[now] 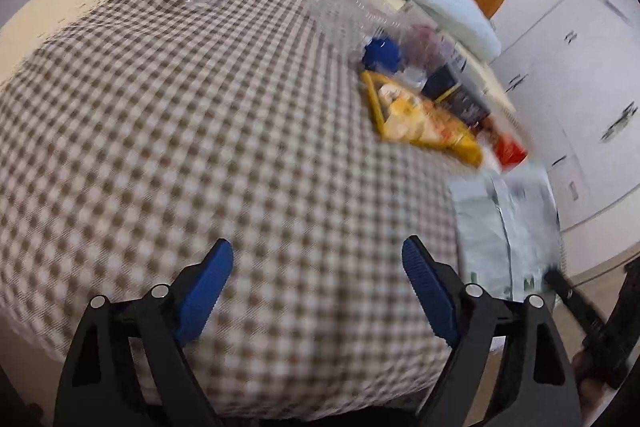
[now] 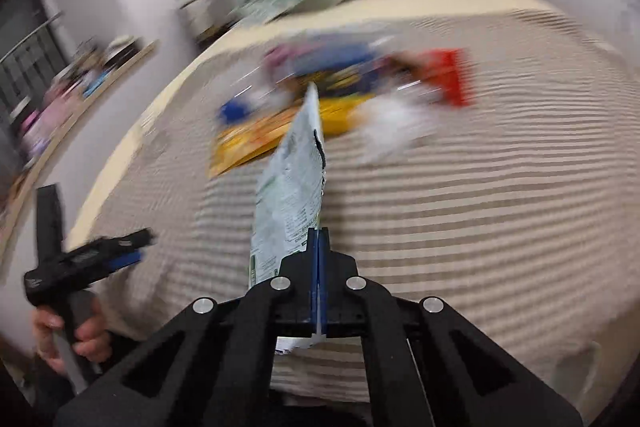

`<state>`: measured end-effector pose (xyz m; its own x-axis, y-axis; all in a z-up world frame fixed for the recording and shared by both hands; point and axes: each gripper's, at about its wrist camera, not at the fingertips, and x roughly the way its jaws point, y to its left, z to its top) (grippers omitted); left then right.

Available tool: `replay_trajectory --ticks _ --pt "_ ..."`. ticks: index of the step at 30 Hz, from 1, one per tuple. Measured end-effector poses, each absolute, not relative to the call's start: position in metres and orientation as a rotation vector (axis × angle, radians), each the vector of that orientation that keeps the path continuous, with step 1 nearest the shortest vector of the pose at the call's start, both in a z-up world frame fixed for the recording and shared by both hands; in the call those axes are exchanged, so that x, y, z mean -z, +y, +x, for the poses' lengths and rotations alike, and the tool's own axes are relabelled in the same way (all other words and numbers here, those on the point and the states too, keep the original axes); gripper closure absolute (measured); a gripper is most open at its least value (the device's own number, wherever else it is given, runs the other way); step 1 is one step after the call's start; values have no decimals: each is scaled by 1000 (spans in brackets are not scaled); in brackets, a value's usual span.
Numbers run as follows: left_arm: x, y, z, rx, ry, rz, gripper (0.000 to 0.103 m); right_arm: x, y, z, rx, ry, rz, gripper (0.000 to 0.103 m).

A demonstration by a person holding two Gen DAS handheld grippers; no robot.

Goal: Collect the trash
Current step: 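Grasp the white paper leaflet with the right tool, then grasp the yellow snack bag with the left tool, then carry the yellow bag with the left tool to the wastebasket and release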

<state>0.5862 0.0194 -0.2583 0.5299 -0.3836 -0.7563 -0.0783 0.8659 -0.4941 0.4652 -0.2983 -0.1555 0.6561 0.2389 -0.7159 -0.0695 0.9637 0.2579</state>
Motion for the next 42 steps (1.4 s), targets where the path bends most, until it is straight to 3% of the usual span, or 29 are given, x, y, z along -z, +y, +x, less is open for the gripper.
replay_trajectory --ticks 5,8,10,12,15,16,20,25,34,38,42 --pt "232 13 666 424 908 -684 20 149 -349 447 -20 785 203 103" --pt "247 3 719 372 992 -674 31 149 -356 443 -3 775 189 103" --pt "268 -7 749 295 1072 -603 47 149 -364 444 -4 776 198 103" --pt "279 -12 757 279 1083 -571 49 151 -369 443 -5 780 197 103" --pt "273 -17 753 368 1074 -595 90 150 -373 440 2 779 185 103" --pt "270 -18 750 376 1069 -598 92 151 -373 440 4 775 188 103" --pt "237 -19 723 408 994 -584 97 146 -375 434 -3 760 197 103" --pt "151 -22 655 409 812 -465 103 118 -388 402 -6 694 210 103" --pt "53 -75 554 484 682 -316 103 76 -461 291 120 589 224 103" --pt "36 -121 513 588 669 -260 103 101 -514 232 258 635 257 103" --pt "34 -190 471 754 690 -185 103 169 -559 187 376 770 293 103"
